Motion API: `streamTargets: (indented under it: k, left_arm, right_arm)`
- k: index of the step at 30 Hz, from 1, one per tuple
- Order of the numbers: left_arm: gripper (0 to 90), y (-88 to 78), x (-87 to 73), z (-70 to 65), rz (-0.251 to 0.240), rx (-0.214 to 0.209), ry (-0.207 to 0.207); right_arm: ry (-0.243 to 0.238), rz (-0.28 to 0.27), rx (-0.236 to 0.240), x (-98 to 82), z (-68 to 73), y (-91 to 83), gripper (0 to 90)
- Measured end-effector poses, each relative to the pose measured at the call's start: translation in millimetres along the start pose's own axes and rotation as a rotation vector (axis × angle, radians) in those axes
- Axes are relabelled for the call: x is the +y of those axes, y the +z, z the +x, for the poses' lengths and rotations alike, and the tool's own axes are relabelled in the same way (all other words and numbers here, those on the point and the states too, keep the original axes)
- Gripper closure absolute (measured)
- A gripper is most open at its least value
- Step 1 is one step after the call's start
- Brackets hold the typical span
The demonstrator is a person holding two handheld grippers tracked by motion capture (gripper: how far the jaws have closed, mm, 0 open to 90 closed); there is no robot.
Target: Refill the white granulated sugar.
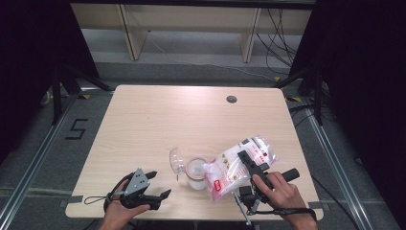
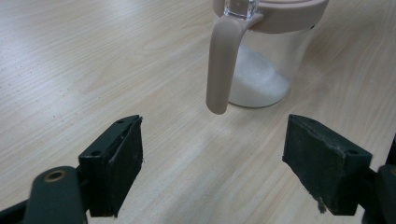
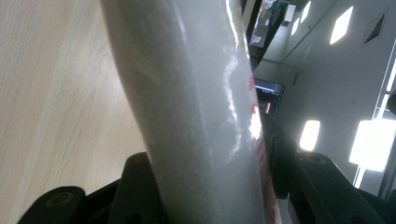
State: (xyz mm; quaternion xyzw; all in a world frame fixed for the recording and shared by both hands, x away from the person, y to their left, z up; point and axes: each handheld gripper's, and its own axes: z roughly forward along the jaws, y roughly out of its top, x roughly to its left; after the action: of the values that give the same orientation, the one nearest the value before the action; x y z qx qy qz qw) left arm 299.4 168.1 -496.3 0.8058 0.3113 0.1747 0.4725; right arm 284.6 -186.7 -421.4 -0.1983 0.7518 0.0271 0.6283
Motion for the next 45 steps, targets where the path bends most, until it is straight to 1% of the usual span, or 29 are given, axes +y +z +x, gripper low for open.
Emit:
streamTargets:
  k: [1, 5, 6, 8, 9, 12, 15, 16, 17, 18, 21, 22, 23, 25, 26, 27, 28, 29, 30, 31, 33, 34, 36, 37, 38, 41, 42, 43, 45]
  left_arm:
    - [19.6, -0.1, 0.1, 0.6, 0.000, 0.000, 0.007]
    - [19.5, -0.4, 0.1, 0.8, 0.002, 0.000, 0.010]
    - [19.5, -0.6, 0.2, 1.0, 0.005, 0.000, 0.013]
    - [19.5, -1.0, 0.2, 1.1, 0.010, 0.004, 0.012]
    - [19.5, -1.1, 0.1, 0.1, 0.010, 0.004, -0.002]
    - [19.5, -0.8, -0.2, -0.5, 0.008, 0.005, -0.012]
    - [19.5, -1.2, 0.0, 0.0, 0.012, 0.007, -0.005]
    - [19.5, -1.5, 0.1, -0.2, 0.014, 0.009, -0.004]
    - [19.5, -1.2, 0.1, -0.5, 0.009, 0.007, -0.007]
    - [19.6, -1.2, 0.2, 1.1, 0.011, 0.006, 0.013]
    - [19.6, -1.0, 0.2, 1.3, 0.010, 0.003, 0.015]
    - [19.5, -1.0, 0.2, 0.8, 0.007, 0.002, 0.009]
    - [19.5, -1.4, 0.5, 1.3, 0.011, 0.001, 0.013]
    - [19.5, -1.3, 0.3, 1.5, 0.010, 0.004, 0.013]
    - [19.5, -0.3, -0.5, -0.6, 0.004, 0.003, -0.026]
    - [19.5, -1.3, -0.2, 0.7, 0.017, 0.001, -0.007]
    - [19.5, -0.8, -0.4, 0.3, 0.011, 0.002, -0.011]
    - [19.5, -0.9, -0.4, 0.3, 0.011, 0.004, -0.010]
    - [19.5, -0.7, -0.5, 0.3, 0.011, 0.003, -0.012]
    - [19.6, -0.6, -0.5, 0.4, 0.013, 0.002, -0.010]
    - [19.5, -0.4, -0.4, -0.3, 0.010, 0.001, -0.013]
    - [19.5, 0.4, -0.5, -0.8, -0.001, -0.002, -0.016]
    - [19.5, -0.4, 0.0, 0.6, 0.004, 0.000, 0.013]
    - [19.5, -0.6, -0.1, 0.4, 0.007, 0.002, 0.008]
    - [19.5, -1.3, 0.0, 0.5, 0.012, 0.005, 0.007]
    - [19.5, 0.1, -0.6, -0.8, -0.001, 0.002, -0.020]
    - [19.5, -0.7, -0.5, -0.1, 0.011, 0.003, -0.009]
    - [19.5, -0.4, -0.6, -0.4, 0.010, 0.004, -0.009]
    - [19.5, -0.4, -0.6, -0.5, 0.010, 0.003, -0.009]
  right_arm:
    - [-0.013, 0.002, 0.003, -0.1, -0.7, 0.0, 59.8]
    - [-0.006, 0.004, 0.001, -0.3, -0.7, -0.5, 59.9]
    - [0.007, 0.007, 0.005, -0.4, 0.4, -0.6, 59.8]
    - [0.009, 0.003, 0.005, -0.1, 0.3, -0.5, 59.9]
    - [0.010, -0.006, -0.007, -0.2, 0.8, 0.1, 59.9]
    - [0.019, -0.006, -0.008, -0.2, 0.9, -0.1, 59.9]
    - [0.017, -0.003, 0.002, -0.3, 0.7, -0.2, 60.0]
    - [0.015, -0.006, 0.001, -0.5, 0.8, 0.1, 60.0]
    - [-0.011, -0.030, -0.017, -0.6, -1.2, 1.5, 60.0]
    - [-0.016, -0.037, -0.021, -0.7, -1.5, 1.9, 60.1]
    - [0.003, -0.039, -0.009, -1.3, -1.6, 1.6, 60.2]
    - [0.005, -0.052, -0.014, -1.2, -2.0, 2.1, 60.2]
    - [0.031, -0.044, -0.007, -1.4, -0.1, 2.0, 60.2]
    - [-0.003, -0.047, -0.016, -1.2, -1.9, 2.7, 60.3]
    - [0.064, -0.026, -0.001, -2.1, 3.5, 1.7, 60.3]
    - [0.001, -0.038, -0.002, -1.7, -0.4, 2.5, 60.3]
    - [-0.005, -0.040, -0.004, -1.8, -0.5, 2.3, 60.3]
    - [0.002, -0.042, -0.004, -1.6, 0.0, 2.4, 60.4]
    - [0.002, -0.031, -0.003, -1.2, -0.1, 1.7, 60.4]
    - [-0.006, -0.037, -0.005, -0.6, -0.7, 2.2, 60.4]
    - [0.010, -0.040, -0.010, 0.0, 1.5, 2.6, 60.4]
    - [-0.006, -0.053, -0.013, 0.3, 0.7, 3.6, 60.5]
    - [-0.008, -0.037, 0.002, 1.6, 0.5, 2.4, 60.5]
    - [-0.007, -0.042, 0.000, 2.1, 0.7, 2.5, 60.5]
    - [0.028, -0.025, 0.009, 1.9, 3.8, 1.3, 60.5]
    - [-0.014, -0.038, -0.002, 1.9, -0.5, 1.9, 60.5]
    - [-0.007, -0.039, -0.001, 1.5, -0.6, 1.8, 60.6]
    - [-0.014, -0.037, -0.003, 1.0, -1.6, 1.5, 60.6]
    - [0.003, -0.040, 0.000, 0.0, -0.7, 1.5, 60.6]
